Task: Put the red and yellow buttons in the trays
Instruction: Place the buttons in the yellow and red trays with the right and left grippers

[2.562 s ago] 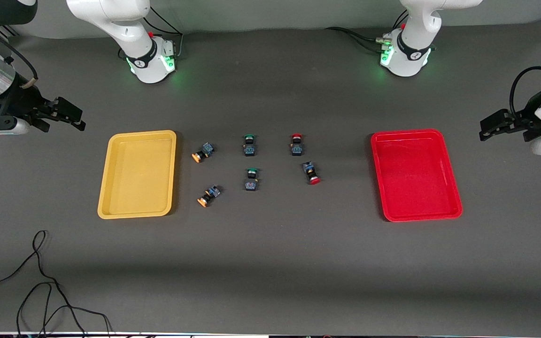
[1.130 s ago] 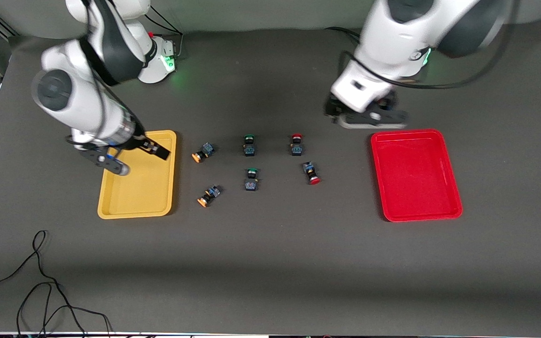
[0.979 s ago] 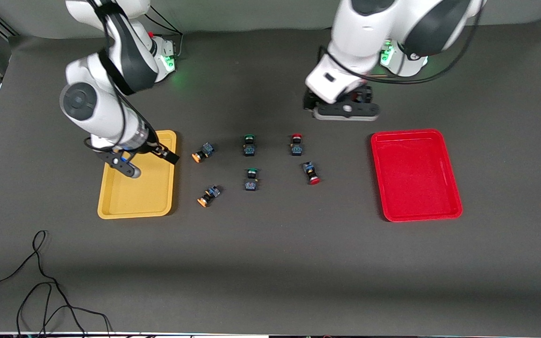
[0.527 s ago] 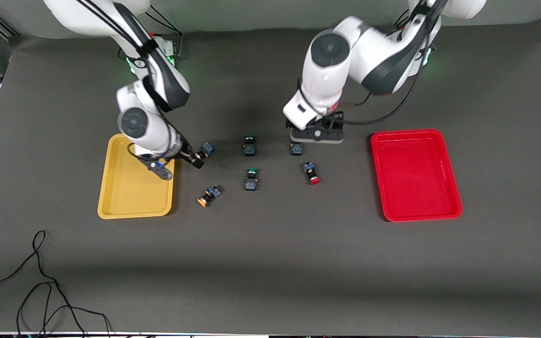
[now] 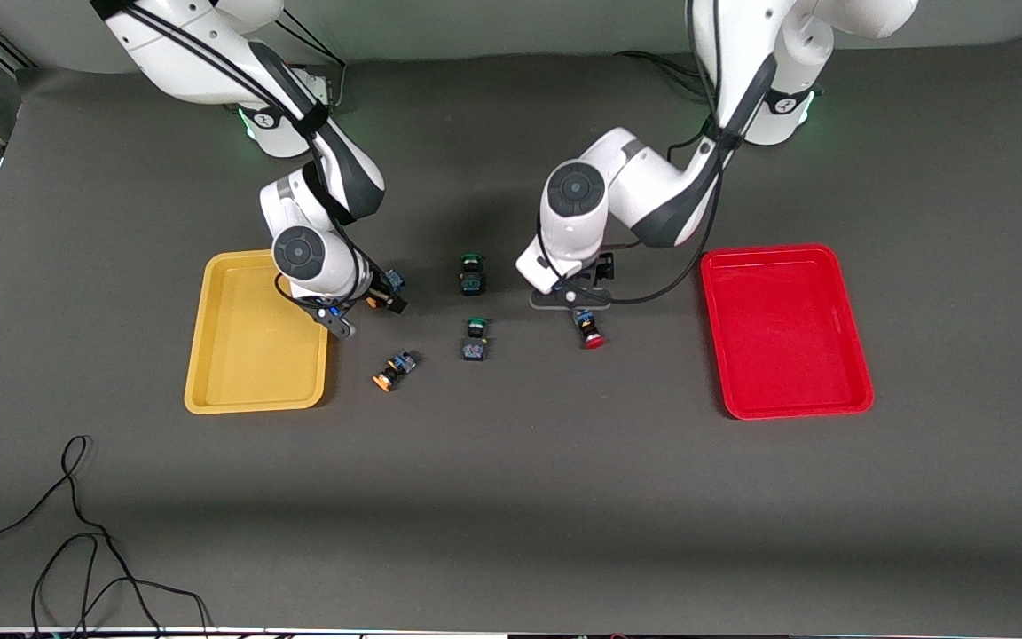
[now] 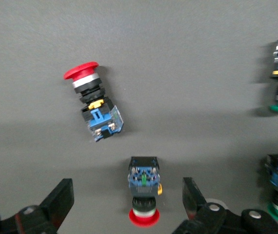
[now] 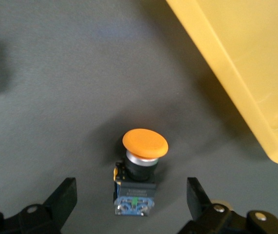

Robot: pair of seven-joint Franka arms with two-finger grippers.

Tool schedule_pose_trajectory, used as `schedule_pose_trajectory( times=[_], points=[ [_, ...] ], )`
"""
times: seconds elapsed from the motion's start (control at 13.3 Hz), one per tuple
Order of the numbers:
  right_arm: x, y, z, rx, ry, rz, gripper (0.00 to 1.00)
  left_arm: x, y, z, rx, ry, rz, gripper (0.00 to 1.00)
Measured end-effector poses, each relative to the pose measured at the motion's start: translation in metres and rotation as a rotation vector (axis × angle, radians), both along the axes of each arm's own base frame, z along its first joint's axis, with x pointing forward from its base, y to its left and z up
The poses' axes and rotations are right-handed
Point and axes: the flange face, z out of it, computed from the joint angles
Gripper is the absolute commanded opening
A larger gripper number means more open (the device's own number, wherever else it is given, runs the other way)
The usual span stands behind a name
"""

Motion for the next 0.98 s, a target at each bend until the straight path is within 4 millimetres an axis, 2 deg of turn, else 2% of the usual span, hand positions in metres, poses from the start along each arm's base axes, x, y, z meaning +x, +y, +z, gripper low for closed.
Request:
schedule_pose_trajectory(
  times=[0.15, 0.38, 0.45, 0.6, 0.68, 0.83, 0.9, 0.98],
  points=[
    [-0.001, 0.0, -0.013, 0.0, 0.006, -0.004, 0.79, 0.001, 0.0, -0.025, 0.001, 0.0, -0.001, 0.99],
    [-0.005, 0.001, -0.022, -0.003, 0.021, 0.0, 0.33, -0.002, -0.002, -0.052, 0.008, -0.002, -0.019, 0.99],
    [-0.005, 0.002, -0.022, -0.003, 0.021, 0.001, 0.23, -0.006, -0.005, -0.056, 0.01, -0.001, -0.03, 0.99],
    [-0.004, 0.002, -0.021, -0.002, 0.018, 0.0, 0.13, -0.014, -0.012, -0.058, 0.011, -0.001, -0.05, 0.97],
    [-0.004, 0.002, -0.021, -0.002, 0.018, 0.0, 0.12, -0.018, -0.016, -0.059, 0.012, -0.001, -0.061, 0.89],
    [-0.003, 0.002, -0.02, -0.002, 0.016, -0.001, 0.11, -0.026, -0.021, -0.06, 0.015, 0.002, -0.073, 0.44],
    [-0.001, 0.001, -0.015, -0.002, 0.012, -0.004, 0.11, -0.027, -0.02, -0.062, 0.018, 0.005, -0.074, 0.25],
    [0.004, 0.0, -0.004, -0.003, 0.009, -0.007, 0.11, -0.027, -0.02, -0.063, 0.021, 0.008, -0.072, 0.11]
  ],
)
